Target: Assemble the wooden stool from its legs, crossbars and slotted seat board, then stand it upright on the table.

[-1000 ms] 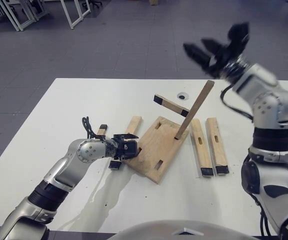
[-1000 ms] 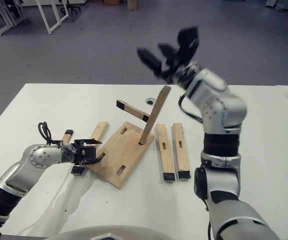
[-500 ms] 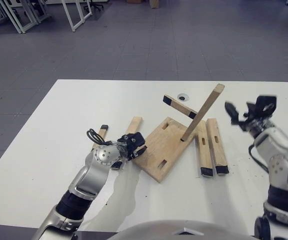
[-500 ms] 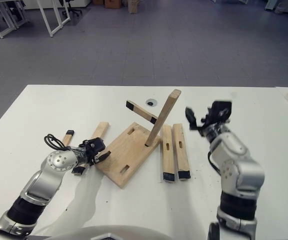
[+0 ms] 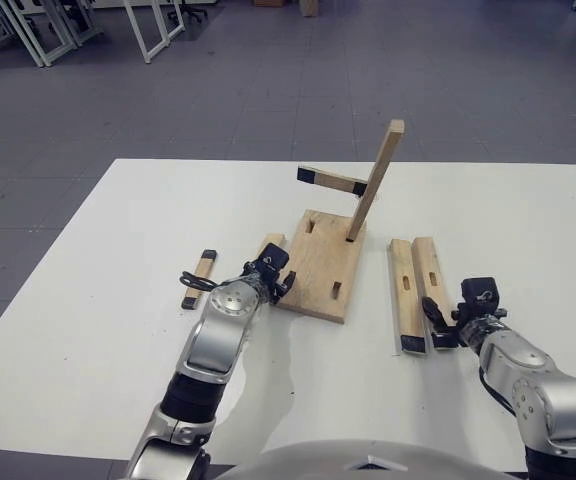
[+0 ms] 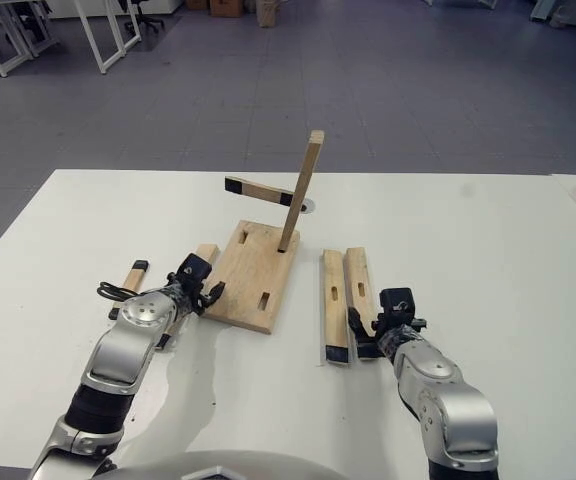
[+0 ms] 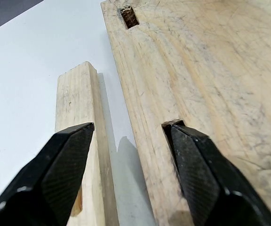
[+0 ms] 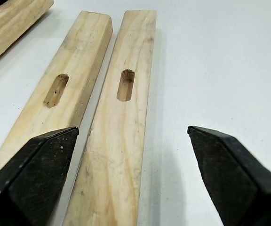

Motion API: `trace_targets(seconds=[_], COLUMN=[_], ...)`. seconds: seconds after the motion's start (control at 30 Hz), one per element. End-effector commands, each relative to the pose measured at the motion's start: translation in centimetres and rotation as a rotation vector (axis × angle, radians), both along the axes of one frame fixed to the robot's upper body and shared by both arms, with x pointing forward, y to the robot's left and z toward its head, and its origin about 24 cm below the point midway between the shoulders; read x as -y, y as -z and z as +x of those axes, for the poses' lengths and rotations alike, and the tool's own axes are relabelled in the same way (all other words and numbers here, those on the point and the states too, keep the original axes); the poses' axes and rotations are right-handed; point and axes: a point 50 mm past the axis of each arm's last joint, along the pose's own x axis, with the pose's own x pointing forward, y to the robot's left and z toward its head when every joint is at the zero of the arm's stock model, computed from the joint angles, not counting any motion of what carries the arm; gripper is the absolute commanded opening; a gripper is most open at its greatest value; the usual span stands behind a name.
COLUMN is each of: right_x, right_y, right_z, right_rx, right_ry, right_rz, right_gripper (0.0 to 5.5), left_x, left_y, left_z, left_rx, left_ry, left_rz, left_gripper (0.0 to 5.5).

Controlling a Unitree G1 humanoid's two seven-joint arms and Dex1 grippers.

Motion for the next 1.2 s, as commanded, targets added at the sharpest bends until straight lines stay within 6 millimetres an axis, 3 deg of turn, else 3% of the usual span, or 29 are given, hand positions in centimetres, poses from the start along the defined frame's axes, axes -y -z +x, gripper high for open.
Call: trace_targets(seconds=[0.03,0.23,0.33,0.4,0.63,0.8,0.9,1.0,1.13,1.2], right_x=[-0.1,0.6,1.0,1.3,2.6,2.5,1.5,-0.1,-1.9,-2.7], right_y=[0.9,1.5,1.5,0.9,-3.2,-9.6,-13.9,-16.9,-18.8,-19.1], right_z=[-0.9,-1.4,-1.0,-0.2,3.4,5.9,6.5,6.7,7.0,7.0], right_rx=[-0.096,-0.164,-0.148,-0.086,0.228,0.637,0.843,0.901,0.761,0.678], right_ry=[-0.019,0.032,0.083,0.104,0.152,0.082,-0.052,-0.296,-0.665,-0.815], right_rz=[-0.041,-0.101,-0.032,-0.001,0.033,0.108,0.243,0.481,0.744,0.786], right_gripper=[3.77,2.60,2.07,2.06,2.06,2.06,2.06,2.06,2.05,2.05], left_x=[-0.1,1.6,2.4,2.0,1.2,0.9,-0.7,-1.2,-0.3,0.0], left_y=[2.4,0.3,-0.9,-1.3,-4.5,-10.1,-12.4,-13.8,-14.9,-15.1], left_z=[-1.0,-0.4,-1.0,-1.3,-1.4,0.0,0.8,0.4,-0.9,-1.1], left_rx=[-0.142,-0.133,-0.159,-0.164,-0.078,0.235,0.320,0.293,0.173,0.121], left_ry=[-0.056,-0.035,0.023,0.029,0.030,0.053,0.078,0.207,0.383,0.413], left_rz=[-0.027,-0.160,-0.212,-0.207,-0.235,-0.518,-0.772,-0.994,-1.234,-1.299], left_gripper=[3.02,3.02,3.02,3.02,3.02,3.02,3.02,3.21,3.75,4.08])
